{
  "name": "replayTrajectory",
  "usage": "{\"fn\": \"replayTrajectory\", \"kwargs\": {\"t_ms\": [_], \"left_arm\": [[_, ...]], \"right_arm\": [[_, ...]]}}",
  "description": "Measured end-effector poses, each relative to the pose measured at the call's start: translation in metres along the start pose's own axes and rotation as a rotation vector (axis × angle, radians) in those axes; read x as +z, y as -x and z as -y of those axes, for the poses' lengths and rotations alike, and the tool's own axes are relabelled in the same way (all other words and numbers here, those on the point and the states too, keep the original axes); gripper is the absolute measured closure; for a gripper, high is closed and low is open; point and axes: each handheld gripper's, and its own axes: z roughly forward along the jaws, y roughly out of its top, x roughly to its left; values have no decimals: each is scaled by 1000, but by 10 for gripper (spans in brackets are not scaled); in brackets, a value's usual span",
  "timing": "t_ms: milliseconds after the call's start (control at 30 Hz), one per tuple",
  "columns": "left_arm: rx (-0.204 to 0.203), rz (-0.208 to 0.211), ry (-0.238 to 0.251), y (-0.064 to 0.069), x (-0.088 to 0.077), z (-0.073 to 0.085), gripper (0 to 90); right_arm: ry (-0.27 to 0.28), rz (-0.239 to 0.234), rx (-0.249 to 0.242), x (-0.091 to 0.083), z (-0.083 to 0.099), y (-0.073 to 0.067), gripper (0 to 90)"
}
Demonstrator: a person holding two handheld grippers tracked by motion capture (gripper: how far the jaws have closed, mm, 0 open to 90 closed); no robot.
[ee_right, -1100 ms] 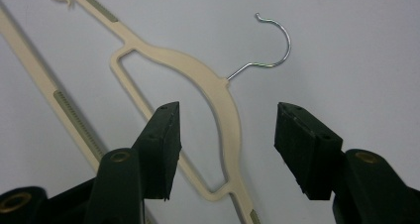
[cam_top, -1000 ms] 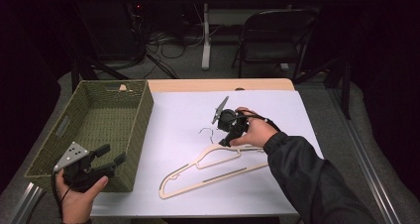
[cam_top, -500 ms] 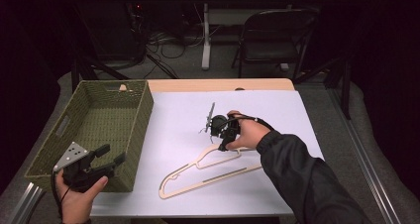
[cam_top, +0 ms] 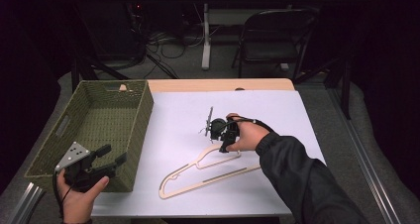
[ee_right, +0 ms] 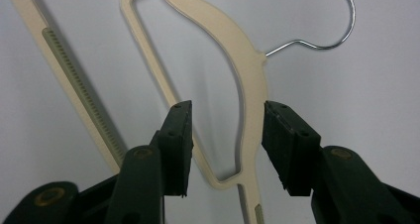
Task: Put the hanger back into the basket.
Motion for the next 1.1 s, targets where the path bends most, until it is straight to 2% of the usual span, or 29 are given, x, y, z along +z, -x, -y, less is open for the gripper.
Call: {"fn": "replayTrajectory", "kwargs": {"t_ms": [367, 633, 967, 1100], "left_arm": [[1, 1, -2, 0, 1, 0, 314], [-2, -1, -2, -1, 1, 1, 314], [0, -1, -3, 0, 1, 1, 315], [0, 1, -6, 1, 2, 1, 315]], "right_arm": [[-2, -20, -37, 11, -9, -8, 594], [-31, -66, -73, 26, -16, -13, 623], [-38, -119, -62, 36, -7, -19, 662], [-39, -120, -61, 39, -6, -21, 676]]}}
